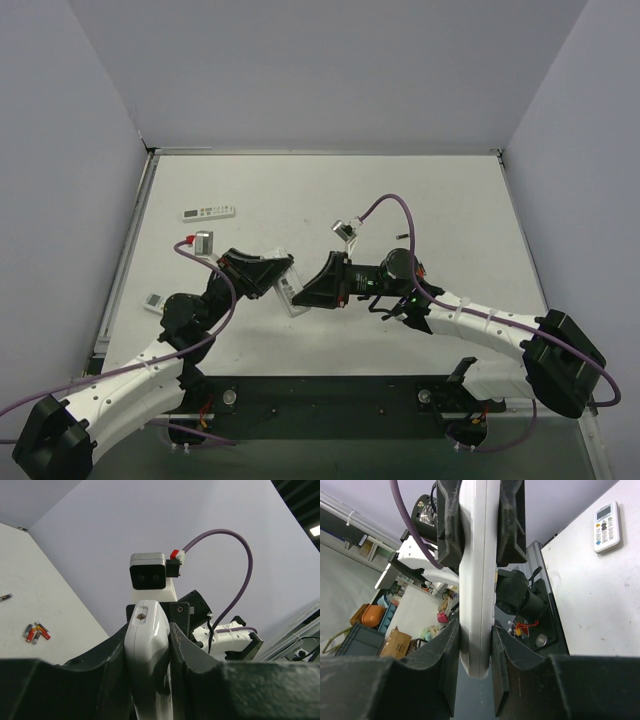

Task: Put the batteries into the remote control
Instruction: Adjust the remote control.

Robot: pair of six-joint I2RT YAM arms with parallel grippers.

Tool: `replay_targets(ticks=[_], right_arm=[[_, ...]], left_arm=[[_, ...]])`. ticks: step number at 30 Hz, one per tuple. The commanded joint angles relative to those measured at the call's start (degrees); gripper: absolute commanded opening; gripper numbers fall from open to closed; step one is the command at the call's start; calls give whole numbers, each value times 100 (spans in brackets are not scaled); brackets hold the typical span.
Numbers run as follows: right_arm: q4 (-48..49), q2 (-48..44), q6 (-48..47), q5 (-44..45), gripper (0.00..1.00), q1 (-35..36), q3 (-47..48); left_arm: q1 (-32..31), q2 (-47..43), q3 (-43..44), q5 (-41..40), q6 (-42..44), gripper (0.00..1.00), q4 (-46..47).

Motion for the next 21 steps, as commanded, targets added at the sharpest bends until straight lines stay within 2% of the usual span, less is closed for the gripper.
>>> replay_targets(ticks=[1, 2, 3, 6, 7, 9, 10, 12, 13, 15, 16, 19, 21], right_arm=[[668, 39, -56, -157, 0, -28, 69], [659, 39, -65, -148, 0, -28, 78], [642, 47, -91, -148, 0, -28, 69], [501, 4, -258, -87, 17, -19, 8], [362, -49, -406, -34, 33, -28, -1], [194, -128, -635, 10, 44, -28, -36], [-94, -250, -801, 19, 53, -28, -36], [-516, -409, -1486, 106, 59, -19, -2], [-1041, -627, -1741, 185, 63, -10, 7], [-1719, -1013, -2655, 563, 67, -10, 112], [-2515, -1129, -2962, 633, 68, -10, 209], [-3853, -1472, -4061, 959, 71, -19, 586], [-4226, -1648, -4623, 985, 73, -19, 701]], left_arm=[[23, 6, 136, 90, 78, 30, 199], [23, 6, 136, 81, 96, 19, 164], [23, -3, 145, 73, 131, 15, 137], [23, -73, 162, 3, 236, 0, -91], [23, -143, 171, -15, 263, 0, -265], [32, -214, 197, -111, 350, 0, -495], [23, -310, 198, -164, 377, 0, -783], [23, -416, 206, -296, 386, 0, -1100], [23, -529, 206, -462, 377, 0, -1520], [32, -687, 207, -621, 386, 0, -1900], [23, -741, 198, -796, 360, 0, -2293], [32, -855, 163, -964, 228, 0, -2867], [40, -856, 49, -991, 79, 0, -2930]])
